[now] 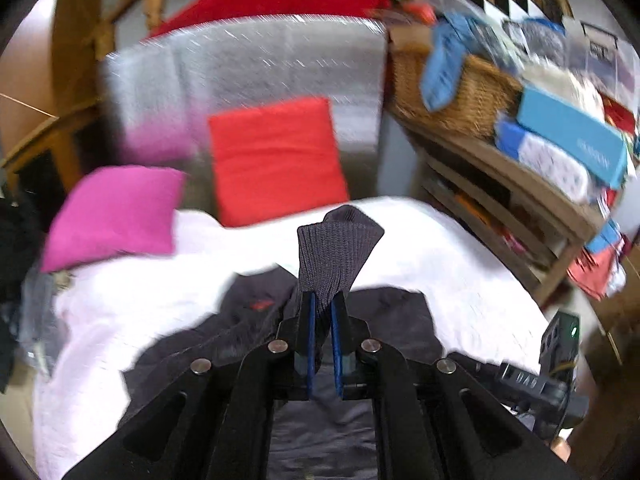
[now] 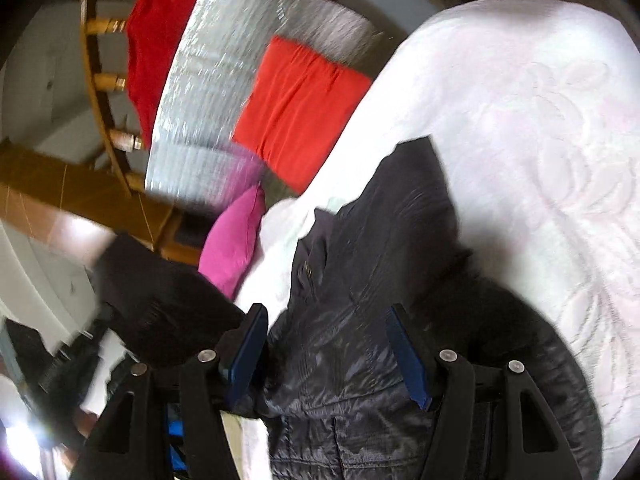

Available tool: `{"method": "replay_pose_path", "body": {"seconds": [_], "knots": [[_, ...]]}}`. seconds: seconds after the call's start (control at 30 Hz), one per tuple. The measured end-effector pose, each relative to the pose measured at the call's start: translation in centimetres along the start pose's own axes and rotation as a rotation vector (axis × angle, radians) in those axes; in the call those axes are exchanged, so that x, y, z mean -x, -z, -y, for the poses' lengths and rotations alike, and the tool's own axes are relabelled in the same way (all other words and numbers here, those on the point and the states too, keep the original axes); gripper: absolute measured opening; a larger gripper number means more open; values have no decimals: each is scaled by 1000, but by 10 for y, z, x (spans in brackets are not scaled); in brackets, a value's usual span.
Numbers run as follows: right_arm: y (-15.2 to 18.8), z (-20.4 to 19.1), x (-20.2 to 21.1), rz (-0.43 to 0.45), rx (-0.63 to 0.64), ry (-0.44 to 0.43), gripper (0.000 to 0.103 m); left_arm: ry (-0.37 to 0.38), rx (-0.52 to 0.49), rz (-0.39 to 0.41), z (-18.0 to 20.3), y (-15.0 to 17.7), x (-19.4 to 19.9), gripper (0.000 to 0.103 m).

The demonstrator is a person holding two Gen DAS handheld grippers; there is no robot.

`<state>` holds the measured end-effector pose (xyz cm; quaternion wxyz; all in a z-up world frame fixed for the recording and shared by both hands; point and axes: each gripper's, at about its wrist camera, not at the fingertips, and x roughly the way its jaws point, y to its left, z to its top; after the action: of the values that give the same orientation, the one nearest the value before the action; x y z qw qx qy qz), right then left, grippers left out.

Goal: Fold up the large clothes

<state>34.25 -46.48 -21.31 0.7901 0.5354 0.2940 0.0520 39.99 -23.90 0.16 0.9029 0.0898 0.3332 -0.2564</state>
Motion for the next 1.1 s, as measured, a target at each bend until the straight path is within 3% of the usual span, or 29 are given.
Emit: {"method": "replay_pose_path", "body": {"seconds": [0.2, 0.43, 0.5, 0.6, 0.77, 0.83, 0.87, 0.93, 1.1], "knots": [[-24, 29, 23, 70, -134, -36, 67, 75, 18, -101, 42, 25, -65, 7], [-32, 36, 23, 73, -179, -62, 67, 135, 65, -179, 76, 71, -122, 7], [-33, 35, 21, 66, -187, -73, 67, 195, 98, -238, 79, 84, -134, 8], [-33, 35, 19, 58, -191, -76, 67, 297, 163, -295, 71, 97, -135, 20], [-27, 32, 13, 21, -176, -79, 67, 347, 103, -188, 47, 105, -79, 56], [-25, 29, 7, -8, -161, -71, 69, 306, 66, -136, 29, 107, -49, 62], [-24, 27, 3, -19, -150, -60, 72, 251, 46, -115, 15, 110, -36, 67], [-22, 23, -5, -38, -123, -34, 73, 126, 31, -80, -13, 117, -19, 67], [-20, 18, -27, -57, -33, 70, 73, -296, 148, -70, -113, 144, -4, 67]]}}
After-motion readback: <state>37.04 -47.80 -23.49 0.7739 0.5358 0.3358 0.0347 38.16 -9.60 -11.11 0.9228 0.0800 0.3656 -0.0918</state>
